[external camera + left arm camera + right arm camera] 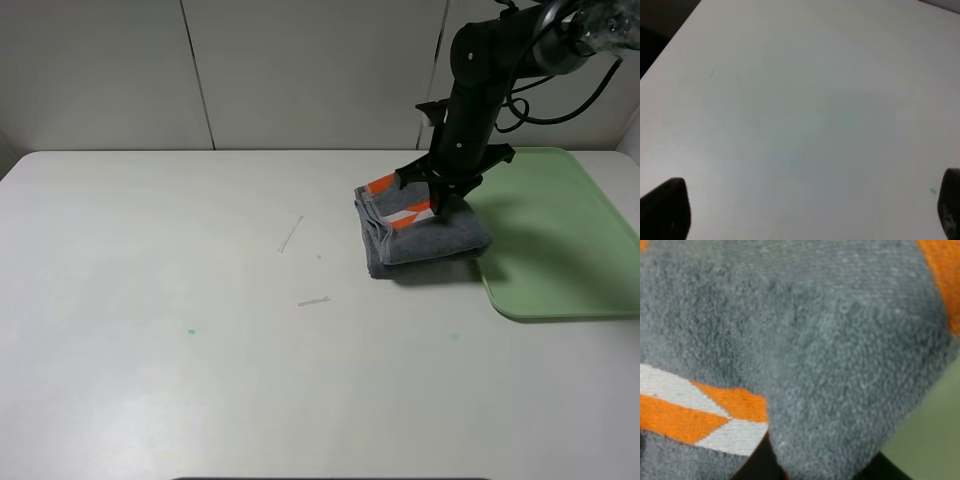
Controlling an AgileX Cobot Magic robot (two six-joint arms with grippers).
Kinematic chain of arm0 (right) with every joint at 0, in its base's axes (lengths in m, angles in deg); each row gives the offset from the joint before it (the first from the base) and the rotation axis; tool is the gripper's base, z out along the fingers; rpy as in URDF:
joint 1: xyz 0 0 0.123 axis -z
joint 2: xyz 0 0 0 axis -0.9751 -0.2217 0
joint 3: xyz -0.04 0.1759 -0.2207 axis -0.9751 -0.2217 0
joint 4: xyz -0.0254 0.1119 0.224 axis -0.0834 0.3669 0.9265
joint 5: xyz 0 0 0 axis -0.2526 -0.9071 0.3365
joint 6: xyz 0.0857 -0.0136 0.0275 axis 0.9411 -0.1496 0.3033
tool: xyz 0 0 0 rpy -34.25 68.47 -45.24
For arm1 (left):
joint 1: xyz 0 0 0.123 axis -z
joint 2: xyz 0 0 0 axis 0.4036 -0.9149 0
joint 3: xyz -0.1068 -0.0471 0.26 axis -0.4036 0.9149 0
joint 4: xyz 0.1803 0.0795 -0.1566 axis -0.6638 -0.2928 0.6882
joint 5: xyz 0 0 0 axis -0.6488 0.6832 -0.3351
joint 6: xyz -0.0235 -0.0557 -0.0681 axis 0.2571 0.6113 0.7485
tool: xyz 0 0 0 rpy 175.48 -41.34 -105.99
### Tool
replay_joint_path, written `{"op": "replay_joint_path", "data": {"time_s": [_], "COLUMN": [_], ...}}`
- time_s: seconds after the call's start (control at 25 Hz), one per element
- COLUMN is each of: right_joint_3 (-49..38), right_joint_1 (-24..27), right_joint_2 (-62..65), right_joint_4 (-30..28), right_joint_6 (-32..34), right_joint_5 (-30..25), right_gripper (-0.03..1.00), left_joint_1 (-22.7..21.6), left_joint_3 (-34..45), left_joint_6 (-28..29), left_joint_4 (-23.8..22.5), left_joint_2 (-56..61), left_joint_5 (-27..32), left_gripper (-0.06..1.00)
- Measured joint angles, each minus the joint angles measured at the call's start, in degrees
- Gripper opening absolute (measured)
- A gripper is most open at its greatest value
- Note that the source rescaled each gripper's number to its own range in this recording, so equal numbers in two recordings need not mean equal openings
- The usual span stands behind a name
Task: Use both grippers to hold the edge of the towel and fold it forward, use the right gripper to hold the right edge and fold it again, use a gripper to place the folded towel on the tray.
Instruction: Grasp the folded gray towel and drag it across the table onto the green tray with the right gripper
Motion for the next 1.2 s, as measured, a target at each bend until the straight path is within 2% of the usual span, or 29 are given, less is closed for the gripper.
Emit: {"op": "replay_joint_path", "data": {"time_s": [0.64, 1.2], "right_joint_3": [0.0, 0.0], "right_joint_1": [11.7, 22.8], "right_joint_2": [1.4, 2.6], "right_joint_4": [0.1, 0.7], "right_joint_6": [-1.4, -1.5], "right_joint_5": [-0.3, 1.8], "right_gripper": [0.20, 0.20], "left_joint_1": [0.0, 0.0], "left_joint_3": [0.0, 0.0], "left_joint_6": [0.0, 0.0], "left_joint_4": [0.0, 0.0], "left_joint_2": [0.0, 0.0], "left_joint_5": [0.0, 0.0], "left_gripper": [1.00, 1.00]}}
